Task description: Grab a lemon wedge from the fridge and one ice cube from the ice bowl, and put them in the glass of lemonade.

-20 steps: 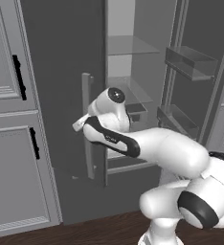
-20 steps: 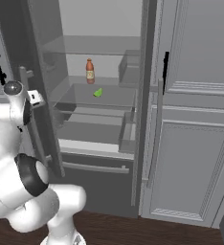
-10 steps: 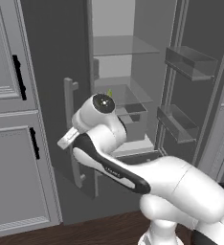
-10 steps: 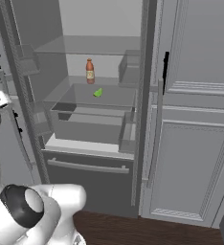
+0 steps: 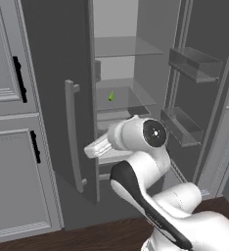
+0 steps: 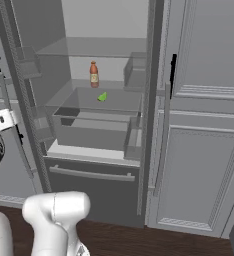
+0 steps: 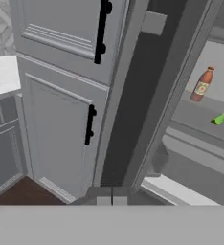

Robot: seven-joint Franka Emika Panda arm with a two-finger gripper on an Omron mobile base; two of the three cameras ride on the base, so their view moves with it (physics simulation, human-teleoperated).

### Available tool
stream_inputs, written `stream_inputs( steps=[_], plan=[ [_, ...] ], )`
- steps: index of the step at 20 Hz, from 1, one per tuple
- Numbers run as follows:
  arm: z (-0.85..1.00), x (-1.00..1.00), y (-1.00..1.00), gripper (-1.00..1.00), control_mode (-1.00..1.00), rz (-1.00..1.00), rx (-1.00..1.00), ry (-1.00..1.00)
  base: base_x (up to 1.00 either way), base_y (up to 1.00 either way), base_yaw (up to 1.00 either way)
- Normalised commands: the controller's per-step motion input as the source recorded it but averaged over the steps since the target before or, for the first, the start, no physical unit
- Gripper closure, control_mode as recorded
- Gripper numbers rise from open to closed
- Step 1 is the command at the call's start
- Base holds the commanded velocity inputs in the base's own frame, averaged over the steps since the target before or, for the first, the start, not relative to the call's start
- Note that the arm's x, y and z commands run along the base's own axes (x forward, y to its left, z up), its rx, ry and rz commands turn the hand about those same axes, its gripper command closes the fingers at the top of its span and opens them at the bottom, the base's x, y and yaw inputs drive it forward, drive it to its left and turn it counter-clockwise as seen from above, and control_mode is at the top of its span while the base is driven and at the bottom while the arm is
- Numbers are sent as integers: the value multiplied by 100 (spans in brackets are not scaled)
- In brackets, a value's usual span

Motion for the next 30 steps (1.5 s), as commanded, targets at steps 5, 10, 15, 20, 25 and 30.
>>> stream_inputs(
  steps=[5,10,15,20,25,30],
  plan=[
    [74,-7,-60,-100,-100,-20,13,10,0,0,0],
    [33,5,-49,-100,-100,-2,4,4,0,0,0],
    [-1,88,-19,-100,-100,17,6,15,0,0,0],
    [0,93,0,-100,-100,38,9,26,0,0,0],
    [-1,55,1,-100,-100,42,11,11,0,0,0],
    [-3,75,11,-100,-100,40,6,18,0,0,0]
  ],
)
